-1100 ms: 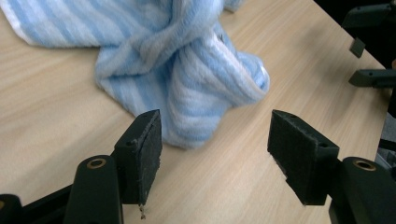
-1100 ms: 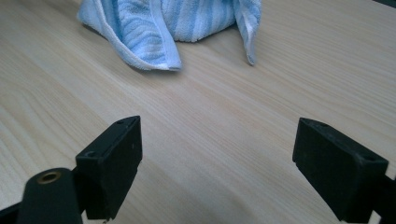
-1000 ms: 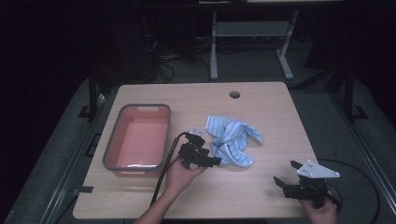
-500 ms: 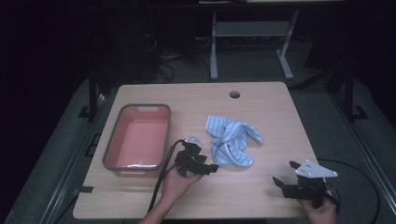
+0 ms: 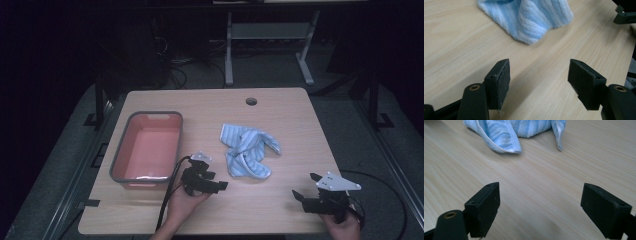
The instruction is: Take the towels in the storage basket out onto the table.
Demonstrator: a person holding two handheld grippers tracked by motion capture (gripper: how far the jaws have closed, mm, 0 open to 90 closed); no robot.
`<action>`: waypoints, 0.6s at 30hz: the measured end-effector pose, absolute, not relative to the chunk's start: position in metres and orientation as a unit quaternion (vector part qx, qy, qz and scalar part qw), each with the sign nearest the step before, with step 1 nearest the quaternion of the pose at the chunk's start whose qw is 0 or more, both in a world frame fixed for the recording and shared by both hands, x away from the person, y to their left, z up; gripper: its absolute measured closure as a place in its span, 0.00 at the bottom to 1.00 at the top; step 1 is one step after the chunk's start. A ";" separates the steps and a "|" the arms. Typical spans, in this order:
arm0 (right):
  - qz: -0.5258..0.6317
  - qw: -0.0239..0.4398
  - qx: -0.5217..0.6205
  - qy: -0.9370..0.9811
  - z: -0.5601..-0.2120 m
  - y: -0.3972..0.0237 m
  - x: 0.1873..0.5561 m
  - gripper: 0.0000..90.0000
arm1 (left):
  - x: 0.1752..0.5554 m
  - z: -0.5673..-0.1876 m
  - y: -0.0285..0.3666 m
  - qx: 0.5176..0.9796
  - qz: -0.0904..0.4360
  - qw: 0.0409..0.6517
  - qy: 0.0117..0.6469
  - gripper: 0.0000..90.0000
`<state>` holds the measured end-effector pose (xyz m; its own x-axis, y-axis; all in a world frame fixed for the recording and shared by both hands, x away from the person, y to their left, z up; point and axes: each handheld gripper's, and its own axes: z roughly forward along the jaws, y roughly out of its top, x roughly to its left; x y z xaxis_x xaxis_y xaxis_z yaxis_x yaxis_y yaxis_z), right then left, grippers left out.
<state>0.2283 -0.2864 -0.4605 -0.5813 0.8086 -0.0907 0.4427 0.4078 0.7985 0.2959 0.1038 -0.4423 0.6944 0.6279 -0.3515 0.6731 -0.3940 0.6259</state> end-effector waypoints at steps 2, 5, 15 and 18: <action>0.380 0.241 0.389 0.804 -0.460 -0.286 0.228 0.17 | 0.293 -0.444 0.105 0.835 -0.029 0.387 0.389 0.37; 0.382 0.241 0.388 0.804 -0.460 -0.286 0.228 0.17 | 0.288 -0.447 0.110 0.833 -0.035 0.392 0.389 0.37; 0.380 0.241 0.386 0.805 -0.460 -0.284 0.228 0.17 | 0.272 -0.451 0.116 0.839 -0.033 0.387 0.380 0.37; 0.380 0.241 0.386 0.805 -0.460 -0.283 0.228 0.17 | 0.268 -0.449 0.118 0.841 -0.028 0.387 0.376 0.37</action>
